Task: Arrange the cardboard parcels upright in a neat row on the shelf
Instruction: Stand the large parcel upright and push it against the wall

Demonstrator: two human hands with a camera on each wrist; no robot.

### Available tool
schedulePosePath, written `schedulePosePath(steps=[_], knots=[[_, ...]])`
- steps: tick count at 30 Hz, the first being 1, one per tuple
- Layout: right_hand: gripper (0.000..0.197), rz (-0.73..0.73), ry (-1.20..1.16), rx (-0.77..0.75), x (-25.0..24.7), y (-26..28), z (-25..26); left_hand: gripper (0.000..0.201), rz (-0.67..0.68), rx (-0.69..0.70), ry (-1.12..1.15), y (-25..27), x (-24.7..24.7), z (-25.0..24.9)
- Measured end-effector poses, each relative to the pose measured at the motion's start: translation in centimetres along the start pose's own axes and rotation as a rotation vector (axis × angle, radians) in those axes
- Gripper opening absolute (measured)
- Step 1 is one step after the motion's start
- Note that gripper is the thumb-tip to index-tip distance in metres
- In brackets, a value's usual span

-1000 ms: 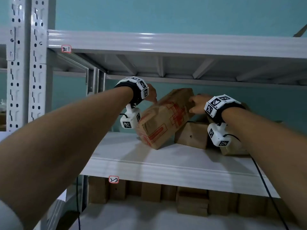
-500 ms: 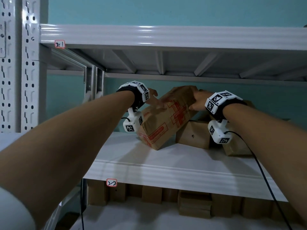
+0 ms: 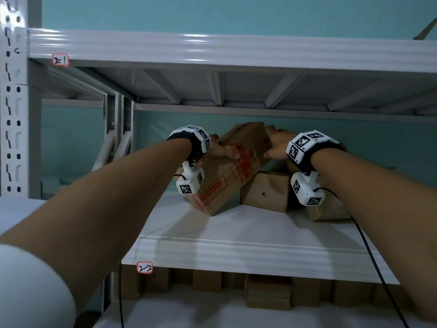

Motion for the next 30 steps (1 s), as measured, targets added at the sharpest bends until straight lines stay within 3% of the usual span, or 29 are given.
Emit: schedulePosePath(steps=[7, 10, 17, 20, 24, 28, 30], knots=[[0.077, -0.013, 0.022, -0.019, -0.3, -0.2, 0.1, 0.098, -0.038, 0.031, 0.007, 1.2, -1.6, -0.3], [0.073, -0.047, 0.031, -0.029, -1.0, 0.0, 0.2, 0.092, -0.069, 0.053, 0.060, 2.0, -2.5, -0.2], [0.065, -0.106, -0.026, -0.050, -2.8, 0.0, 1.0, 0.097, -0.136, 0.057, 0.245, 2.8, -3.9, 1.9], [0.071, -0.136, -0.146, -0.085, -3.4, 0.0, 1.9, 0.080, -0.107, 0.066, 0.308, 3.2, -3.5, 2.5], [0.064, -0.134, -0.182, -0.069, -2.9, -0.5, 2.8, 0.060, -0.066, 0.103, 0.322, 3.5, -2.8, 3.3], [0.051, -0.153, -0.165, -0.102, -3.1, -0.6, 4.4, 0.037, -0.150, 0.033, 0.301, 3.0, -4.3, 4.8], [0.050, -0.209, -0.222, -0.169, -3.7, -0.7, 5.5, 0.044, -0.234, 0.008, 0.240, 2.5, -5.8, 5.6]])
Point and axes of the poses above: each hand's wrist, its own y-axis away from the middle knuckle, its own x-axis out of the palm, z = x × y, the point moved 9 cm from there along -y, towards the middle knuckle, and after that the axes turned 14 degrees about -y, right-handed, at the moved point
